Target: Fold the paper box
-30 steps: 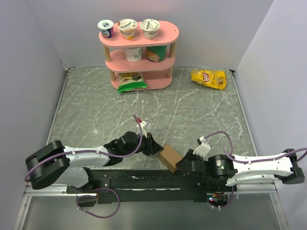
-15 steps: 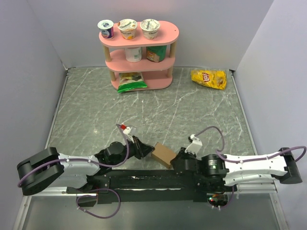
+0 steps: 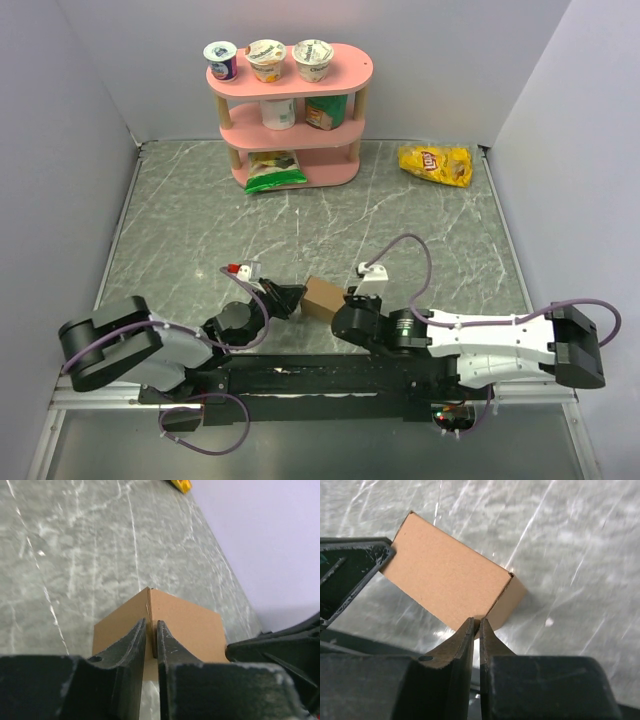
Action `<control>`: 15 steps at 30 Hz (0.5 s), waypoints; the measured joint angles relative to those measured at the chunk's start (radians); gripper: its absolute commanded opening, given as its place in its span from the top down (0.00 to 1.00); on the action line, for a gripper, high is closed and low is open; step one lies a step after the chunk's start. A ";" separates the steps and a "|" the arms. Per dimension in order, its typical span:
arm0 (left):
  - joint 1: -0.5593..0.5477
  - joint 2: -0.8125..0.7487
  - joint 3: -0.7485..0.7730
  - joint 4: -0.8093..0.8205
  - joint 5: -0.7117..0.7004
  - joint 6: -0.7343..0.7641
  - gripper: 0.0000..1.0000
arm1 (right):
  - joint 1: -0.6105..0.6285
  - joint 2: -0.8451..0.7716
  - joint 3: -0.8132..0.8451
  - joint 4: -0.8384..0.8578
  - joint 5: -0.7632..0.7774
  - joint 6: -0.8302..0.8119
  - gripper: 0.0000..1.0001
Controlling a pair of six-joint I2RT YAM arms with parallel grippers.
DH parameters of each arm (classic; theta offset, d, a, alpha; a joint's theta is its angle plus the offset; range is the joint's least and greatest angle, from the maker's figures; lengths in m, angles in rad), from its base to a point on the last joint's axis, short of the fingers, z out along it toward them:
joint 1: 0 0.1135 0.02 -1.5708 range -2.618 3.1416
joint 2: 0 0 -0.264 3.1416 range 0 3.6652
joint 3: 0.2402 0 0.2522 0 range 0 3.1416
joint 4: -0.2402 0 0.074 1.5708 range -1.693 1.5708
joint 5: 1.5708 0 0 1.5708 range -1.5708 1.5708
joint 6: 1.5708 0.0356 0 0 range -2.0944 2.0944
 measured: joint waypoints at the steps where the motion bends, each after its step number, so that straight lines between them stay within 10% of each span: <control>1: 0.000 0.020 0.000 0.027 -0.013 0.010 0.80 | 0.000 0.018 0.010 0.002 0.011 -0.017 0.89; 15: -0.014 -0.006 -0.023 0.048 -0.033 0.002 0.75 | 0.114 0.044 0.013 0.007 0.116 -0.055 0.89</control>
